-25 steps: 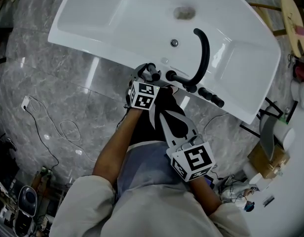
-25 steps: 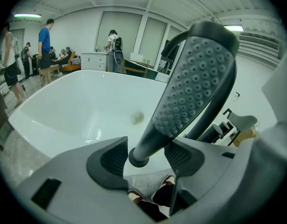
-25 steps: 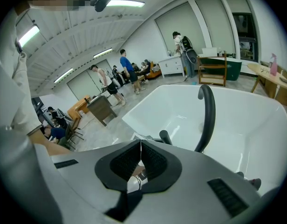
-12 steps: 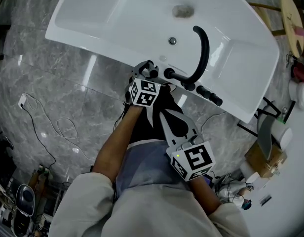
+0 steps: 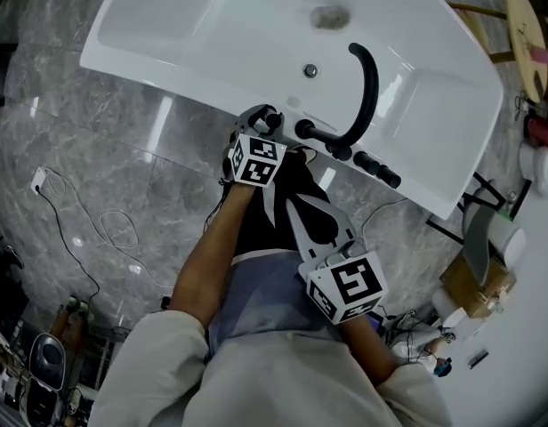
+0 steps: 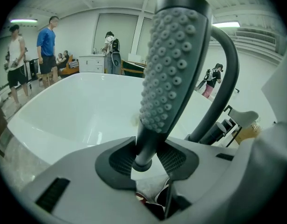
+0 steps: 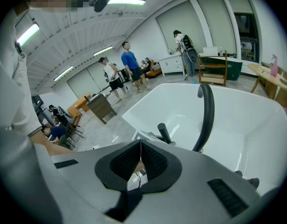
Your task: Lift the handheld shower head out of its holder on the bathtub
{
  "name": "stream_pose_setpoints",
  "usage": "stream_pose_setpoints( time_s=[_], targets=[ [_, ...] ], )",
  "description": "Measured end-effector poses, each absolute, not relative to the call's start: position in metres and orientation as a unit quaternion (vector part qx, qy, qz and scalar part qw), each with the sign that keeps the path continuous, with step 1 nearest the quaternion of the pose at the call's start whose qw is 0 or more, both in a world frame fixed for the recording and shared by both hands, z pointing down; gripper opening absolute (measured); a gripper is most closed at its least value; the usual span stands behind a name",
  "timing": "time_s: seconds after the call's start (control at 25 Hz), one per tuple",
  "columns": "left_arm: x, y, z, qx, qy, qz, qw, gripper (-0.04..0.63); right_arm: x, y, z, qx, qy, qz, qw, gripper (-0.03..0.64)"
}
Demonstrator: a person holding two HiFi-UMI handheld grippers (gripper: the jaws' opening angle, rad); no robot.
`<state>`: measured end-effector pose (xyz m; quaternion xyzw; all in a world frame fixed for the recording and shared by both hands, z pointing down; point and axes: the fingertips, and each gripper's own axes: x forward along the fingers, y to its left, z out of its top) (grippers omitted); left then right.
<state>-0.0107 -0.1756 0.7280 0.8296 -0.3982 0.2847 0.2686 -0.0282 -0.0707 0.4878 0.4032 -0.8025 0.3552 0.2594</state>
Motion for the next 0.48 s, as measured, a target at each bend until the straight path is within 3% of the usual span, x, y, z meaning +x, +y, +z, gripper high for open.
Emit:
stream_pose_setpoints(
  time_s=[0.48],
  targets=[
    [-0.0132,-0.1716,0.7286,0.820,-0.406,0.295,0.276,0.140,-0.0314,-0.0703,0.4874,0.405,-0.804,0.353,0.256,0.018]
  ],
)
